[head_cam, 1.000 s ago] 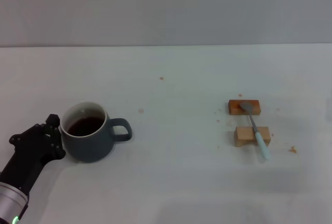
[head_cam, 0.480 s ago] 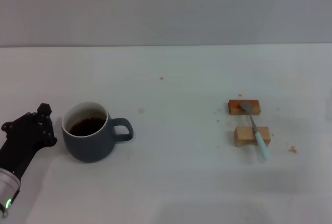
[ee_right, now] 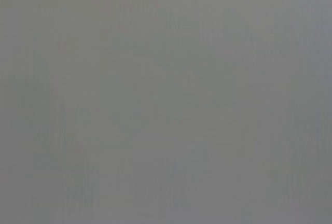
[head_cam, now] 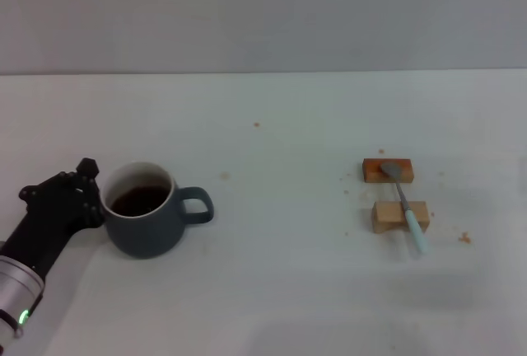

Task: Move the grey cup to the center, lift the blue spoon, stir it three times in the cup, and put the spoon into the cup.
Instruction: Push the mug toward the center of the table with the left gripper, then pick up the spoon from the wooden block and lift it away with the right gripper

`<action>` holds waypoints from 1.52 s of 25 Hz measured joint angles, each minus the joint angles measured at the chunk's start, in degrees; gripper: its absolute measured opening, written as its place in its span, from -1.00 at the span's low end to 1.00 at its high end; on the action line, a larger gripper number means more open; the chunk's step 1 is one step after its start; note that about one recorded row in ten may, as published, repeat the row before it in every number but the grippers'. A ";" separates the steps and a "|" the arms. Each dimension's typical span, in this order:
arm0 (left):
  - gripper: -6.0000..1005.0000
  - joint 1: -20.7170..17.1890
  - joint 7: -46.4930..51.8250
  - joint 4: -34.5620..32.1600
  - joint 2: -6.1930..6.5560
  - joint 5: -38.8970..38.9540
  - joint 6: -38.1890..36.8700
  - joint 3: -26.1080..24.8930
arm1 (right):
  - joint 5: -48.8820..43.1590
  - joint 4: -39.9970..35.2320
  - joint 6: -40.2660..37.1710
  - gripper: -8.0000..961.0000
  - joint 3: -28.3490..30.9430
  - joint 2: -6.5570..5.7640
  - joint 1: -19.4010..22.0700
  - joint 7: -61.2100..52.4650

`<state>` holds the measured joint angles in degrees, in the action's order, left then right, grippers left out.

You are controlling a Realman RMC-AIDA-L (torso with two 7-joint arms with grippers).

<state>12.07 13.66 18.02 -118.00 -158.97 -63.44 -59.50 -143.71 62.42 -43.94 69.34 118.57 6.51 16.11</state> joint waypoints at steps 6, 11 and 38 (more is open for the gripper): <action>-0.99 -0.21 1.69 0.23 0.05 -0.04 -3.32 4.95 | 0.00 0.27 0.00 -0.18 0.04 -0.07 0.05 0.22; -0.99 -0.20 2.15 0.35 0.06 -0.06 -5.68 9.11 | 0.00 0.41 0.00 -0.18 0.10 -0.09 0.08 0.24; -0.99 5.08 2.57 -8.71 -0.36 0.06 -4.37 2.16 | -2.27 2.40 0.00 -0.18 0.17 -0.01 1.74 -0.14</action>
<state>17.14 16.23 9.31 -118.36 -158.91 -67.81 -57.34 -145.98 64.82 -43.95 69.51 118.55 8.25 15.96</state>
